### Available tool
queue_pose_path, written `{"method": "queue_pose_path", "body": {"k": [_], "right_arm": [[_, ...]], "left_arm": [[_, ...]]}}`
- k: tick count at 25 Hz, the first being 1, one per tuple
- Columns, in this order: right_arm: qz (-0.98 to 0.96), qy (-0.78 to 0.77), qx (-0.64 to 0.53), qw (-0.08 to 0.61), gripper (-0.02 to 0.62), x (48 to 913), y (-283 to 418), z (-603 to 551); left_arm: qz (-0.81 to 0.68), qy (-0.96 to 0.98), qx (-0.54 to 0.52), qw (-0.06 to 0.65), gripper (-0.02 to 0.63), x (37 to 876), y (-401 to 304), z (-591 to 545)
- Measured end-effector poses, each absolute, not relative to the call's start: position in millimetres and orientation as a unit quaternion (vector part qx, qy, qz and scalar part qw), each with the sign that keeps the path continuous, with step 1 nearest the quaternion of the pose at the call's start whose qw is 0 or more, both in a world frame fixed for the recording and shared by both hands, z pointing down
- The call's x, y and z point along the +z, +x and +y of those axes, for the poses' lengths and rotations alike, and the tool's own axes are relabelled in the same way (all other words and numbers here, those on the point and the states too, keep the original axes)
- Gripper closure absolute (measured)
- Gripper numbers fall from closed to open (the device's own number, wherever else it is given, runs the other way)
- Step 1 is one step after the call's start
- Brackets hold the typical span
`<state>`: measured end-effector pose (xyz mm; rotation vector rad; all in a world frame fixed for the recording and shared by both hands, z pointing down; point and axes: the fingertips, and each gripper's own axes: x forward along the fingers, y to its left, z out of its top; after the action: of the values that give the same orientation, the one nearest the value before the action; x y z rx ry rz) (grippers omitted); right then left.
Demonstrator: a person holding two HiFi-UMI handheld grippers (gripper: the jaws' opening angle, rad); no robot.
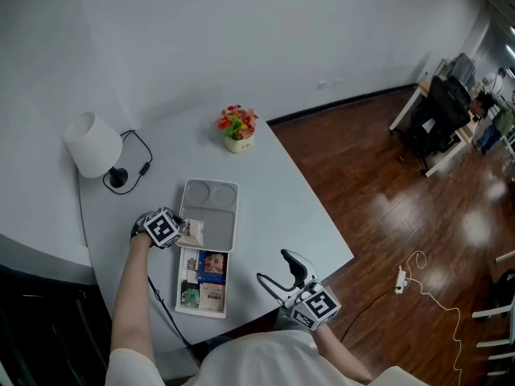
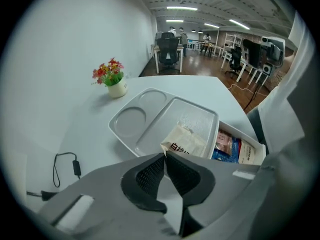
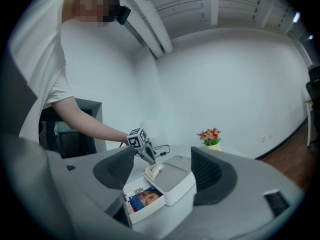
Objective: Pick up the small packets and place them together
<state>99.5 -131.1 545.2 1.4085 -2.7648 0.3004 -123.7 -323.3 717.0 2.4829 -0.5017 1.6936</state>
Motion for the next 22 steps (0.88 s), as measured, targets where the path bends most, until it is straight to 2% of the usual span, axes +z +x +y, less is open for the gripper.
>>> {"method": "queue_pose_path", "body": {"k": [1, 3, 6, 12, 16, 22], "right_arm": [[-0.886, 0.453, 0.097, 0.012, 0.241, 545, 100, -132], [-0.885, 0.455, 0.097, 0.011, 0.241, 545, 101, -133], [-0.887, 0.451, 0.096, 0.010, 0.241, 544, 98, -135], [-0.896, 0.436, 0.085, 0.002, 0.241, 537, 87, -140], [-0.902, 0.426, 0.075, -0.007, 0.241, 530, 81, -148], [-0.914, 0.401, 0.058, -0.020, 0.241, 512, 65, -157]], "left_arm": [[-0.162, 0.811, 0.559, 0.048, 0.556, 718, -123, -322], [-0.163, 0.804, 0.569, 0.056, 0.400, 719, -125, -318], [-0.197, 0.808, 0.551, 0.062, 0.322, 717, -131, -320], [-0.318, 0.848, 0.419, 0.063, 0.314, 666, -141, -318], [-0.402, 0.859, 0.313, 0.053, 0.268, 619, -146, -299], [-0.465, 0.868, 0.159, 0.077, 0.268, 563, -143, -243]]}}
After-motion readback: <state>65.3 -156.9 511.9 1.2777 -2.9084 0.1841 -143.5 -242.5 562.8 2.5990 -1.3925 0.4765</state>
